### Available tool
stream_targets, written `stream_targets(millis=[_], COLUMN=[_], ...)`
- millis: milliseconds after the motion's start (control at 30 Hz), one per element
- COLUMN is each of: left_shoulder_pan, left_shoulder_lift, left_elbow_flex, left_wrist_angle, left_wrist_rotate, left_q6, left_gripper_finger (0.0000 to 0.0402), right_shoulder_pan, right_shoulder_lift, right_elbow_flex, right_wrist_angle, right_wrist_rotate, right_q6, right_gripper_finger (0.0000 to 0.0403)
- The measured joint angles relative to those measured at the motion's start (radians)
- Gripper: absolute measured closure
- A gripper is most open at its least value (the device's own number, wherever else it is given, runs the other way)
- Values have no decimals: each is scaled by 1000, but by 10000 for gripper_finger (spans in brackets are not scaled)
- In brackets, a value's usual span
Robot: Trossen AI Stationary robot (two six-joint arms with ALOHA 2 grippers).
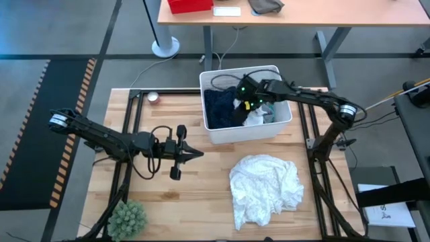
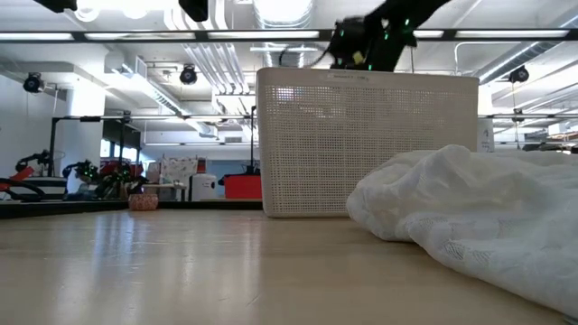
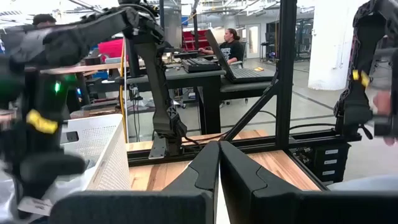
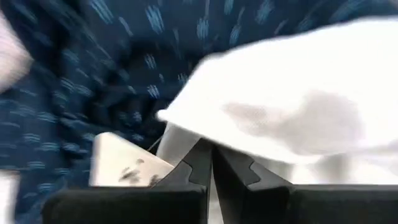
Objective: Sort clothes
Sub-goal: Put the white sock in the bin, then put the white blouse in the bin
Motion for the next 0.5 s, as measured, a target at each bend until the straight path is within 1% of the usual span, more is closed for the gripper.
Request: stream_targets(millis=[267,500], left_shoulder_pan=[0,0], left_shoulder_lift=[0,0], left_elbow_flex=[0,0], left_wrist_angle=[-3,1], left_wrist_rotate=[0,0], left_q6=[2,5], left_gripper_finger=[402,402], right_shoulder_pan=[0,0], right_shoulder_lift=[-123,-200], right_elbow_flex=[90,163], right_wrist_angle=[-63,-151], right_wrist_rotate=[33,106], right_q6=[-68,-131], right_gripper_finger=[403,403])
